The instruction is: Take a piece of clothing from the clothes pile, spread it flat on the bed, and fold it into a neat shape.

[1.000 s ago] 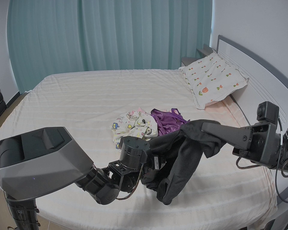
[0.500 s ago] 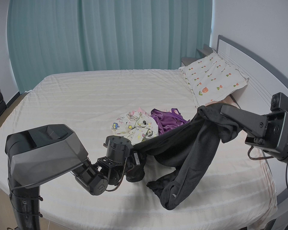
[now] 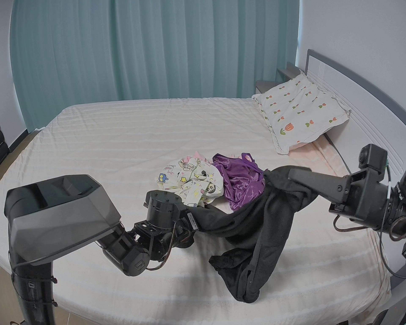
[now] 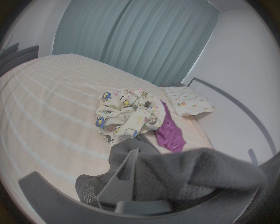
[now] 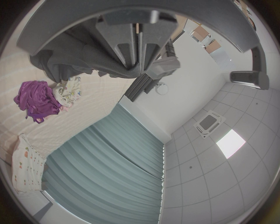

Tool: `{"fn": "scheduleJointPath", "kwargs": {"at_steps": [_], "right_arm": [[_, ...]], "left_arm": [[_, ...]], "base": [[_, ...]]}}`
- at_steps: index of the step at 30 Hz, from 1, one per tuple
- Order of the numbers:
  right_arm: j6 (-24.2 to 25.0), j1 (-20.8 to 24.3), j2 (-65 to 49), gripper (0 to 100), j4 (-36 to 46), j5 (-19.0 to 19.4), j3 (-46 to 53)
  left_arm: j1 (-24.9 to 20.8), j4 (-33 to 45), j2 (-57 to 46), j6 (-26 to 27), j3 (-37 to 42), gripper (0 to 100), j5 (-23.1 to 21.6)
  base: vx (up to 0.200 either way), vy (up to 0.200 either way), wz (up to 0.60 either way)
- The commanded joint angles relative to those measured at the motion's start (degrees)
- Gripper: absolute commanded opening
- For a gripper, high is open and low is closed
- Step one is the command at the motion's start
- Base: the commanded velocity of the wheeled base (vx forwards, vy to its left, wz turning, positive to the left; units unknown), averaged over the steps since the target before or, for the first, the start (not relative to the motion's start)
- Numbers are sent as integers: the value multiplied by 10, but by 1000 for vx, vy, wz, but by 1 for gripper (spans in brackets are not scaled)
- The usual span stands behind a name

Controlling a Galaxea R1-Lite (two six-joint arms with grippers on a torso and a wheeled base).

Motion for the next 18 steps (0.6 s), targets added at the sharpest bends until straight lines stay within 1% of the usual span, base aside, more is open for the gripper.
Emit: {"fn": "scheduleJointPath", "kwargs": {"at_steps": [1,2,3,5,8,9,10,11,12,14,16,17,18], "right_arm": [[-4,-9,101,0,-12,-6,-7],[-4,-11,106,0,-17,-7,-9],[-3,-11,118,0,-36,-11,-17],[-2,-11,137,0,-69,-33,-37],[-3,-7,143,0,-94,-73,-65],[-4,-7,139,0,-101,-80,-71],[-3,-7,131,0,-110,-86,-80],[-3,-7,131,0,-110,-86,-80],[-5,-9,104,0,-125,-89,-85],[-4,-9,88,0,-123,-89,-81],[-1,-11,85,0,-122,-88,-67],[-1,-11,85,0,-122,-89,-65],[-1,-11,92,0,-122,-87,-40]], "left_arm": [[-38,-3,-126,-32,56,0,-10],[-42,-3,-137,-35,64,0,-10],[-59,-3,-167,-38,80,0,-10],[-84,-3,-218,-41,103,0,-10],[-112,-3,-282,-41,125,0,-7],[-116,-3,-297,-40,128,0,-6],[-118,-3,-321,-38,131,0,-6],[-118,-3,-321,-38,131,0,-6],[-116,1,-368,-37,133,0,-4],[-111,6,-393,-39,141,0,-4],[-93,10,-409,-42,182,0,-12],[-92,10,-410,-42,186,0,-12],[-89,6,-406,-42,215,0,-19]], "base": [[0,0,0],[0,0,0],[0,0,0],[0,0,0],[0,0,0],[0,0,0],[0,0,0],[0,0,0],[0,0,0],[0,0,0],[0,0,0],[0,0,0],[0,0,0]]}}
